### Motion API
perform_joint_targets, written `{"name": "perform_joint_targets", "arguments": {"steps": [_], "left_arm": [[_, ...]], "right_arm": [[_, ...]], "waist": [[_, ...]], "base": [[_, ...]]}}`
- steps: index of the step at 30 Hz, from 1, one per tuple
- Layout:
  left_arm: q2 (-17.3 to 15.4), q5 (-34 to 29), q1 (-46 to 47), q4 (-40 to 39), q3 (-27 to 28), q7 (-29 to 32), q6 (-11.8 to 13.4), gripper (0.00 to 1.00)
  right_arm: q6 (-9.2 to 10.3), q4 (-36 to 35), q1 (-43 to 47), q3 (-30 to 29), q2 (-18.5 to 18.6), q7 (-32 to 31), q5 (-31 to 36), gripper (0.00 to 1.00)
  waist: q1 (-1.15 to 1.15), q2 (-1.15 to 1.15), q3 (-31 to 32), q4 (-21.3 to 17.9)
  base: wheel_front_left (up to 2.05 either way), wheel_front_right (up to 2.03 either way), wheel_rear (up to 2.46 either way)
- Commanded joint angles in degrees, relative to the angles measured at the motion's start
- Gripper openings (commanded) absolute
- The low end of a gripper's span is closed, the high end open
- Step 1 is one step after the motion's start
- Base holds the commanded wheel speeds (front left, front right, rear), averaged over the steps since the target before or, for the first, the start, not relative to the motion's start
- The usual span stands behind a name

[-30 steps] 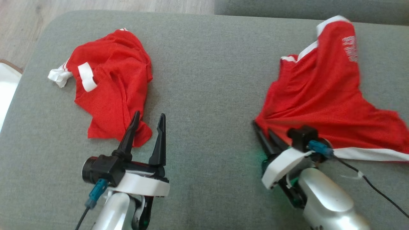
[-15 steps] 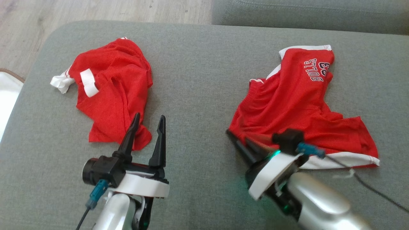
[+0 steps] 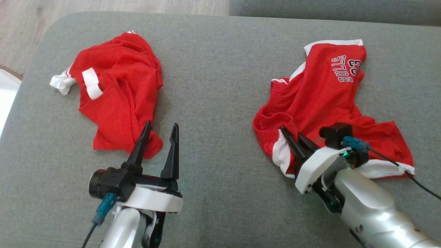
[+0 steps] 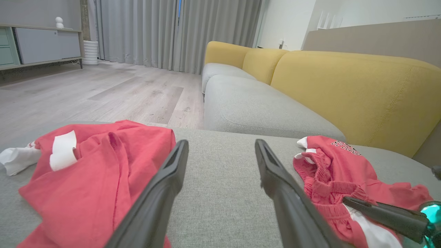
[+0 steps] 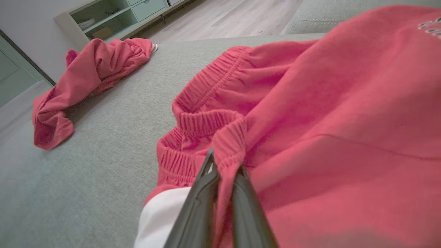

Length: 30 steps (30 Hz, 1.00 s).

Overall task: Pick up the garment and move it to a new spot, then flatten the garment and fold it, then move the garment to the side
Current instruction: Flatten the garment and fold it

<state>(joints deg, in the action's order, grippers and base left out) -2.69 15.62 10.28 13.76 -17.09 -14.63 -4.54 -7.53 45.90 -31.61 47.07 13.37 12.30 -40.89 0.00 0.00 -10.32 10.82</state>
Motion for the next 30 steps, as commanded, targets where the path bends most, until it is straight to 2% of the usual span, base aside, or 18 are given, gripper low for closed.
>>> {"name": "perform_joint_targets", "arguments": {"steps": [1, 8, 13, 18, 22, 26, 30], "left_arm": [[-0.2, -0.2, 2.2, -1.8, 1.2, -0.4, 0.0, 1.00], [-0.2, 0.0, 2.4, -1.6, 1.6, -0.4, 0.1, 1.00], [-0.2, -0.1, 2.0, -1.6, 2.2, -0.4, 0.3, 1.00], [-0.2, -0.4, 1.6, -1.9, 2.8, -0.4, 0.3, 1.00], [-0.2, -0.7, 1.5, -2.2, 3.4, -0.4, 0.0, 1.00], [-0.2, -1.0, 1.4, -2.4, 3.6, -0.4, -0.3, 1.00], [-0.2, -1.0, 1.3, -2.4, 3.6, -0.4, -0.7, 1.00]], "right_arm": [[0.04, -0.2, -1.7, -0.1, -0.9, 1.1, 1.0, 1.00], [0.04, 2.9, -2.8, -1.5, -2.0, 2.4, 6.1, 1.00], [0.04, -0.3, -2.0, -6.1, -1.6, 2.7, 7.1, 1.00], [0.04, -8.1, 1.9, -14.1, 0.6, 2.7, 9.2, 1.00], [0.04, -14.8, 6.7, -23.3, 2.0, 2.7, 14.6, 1.00], [0.04, -20.7, 14.0, -34.4, 0.2, 2.7, 21.6, 1.00], [0.04, -24.3, 21.1, -40.6, -3.8, 2.7, 27.3, 1.00]], "waist": [[0.00, 0.00, -0.2, 0.0], [0.00, 0.00, -0.3, -0.9], [0.00, 0.00, 0.5, -2.5], [0.00, 0.00, 1.5, -4.9], [0.00, 0.00, 2.0, -7.1], [0.00, 0.00, 2.5, -9.1], [0.00, 0.00, 2.8, -10.6]], "base": [[0.00, 0.00, 0.00], [0.00, 0.00, 0.00], [0.00, 0.00, 0.00], [0.00, 0.00, 0.00], [0.00, 0.00, 0.00], [0.00, 0.00, 0.00], [0.00, 0.00, 0.00]]}}
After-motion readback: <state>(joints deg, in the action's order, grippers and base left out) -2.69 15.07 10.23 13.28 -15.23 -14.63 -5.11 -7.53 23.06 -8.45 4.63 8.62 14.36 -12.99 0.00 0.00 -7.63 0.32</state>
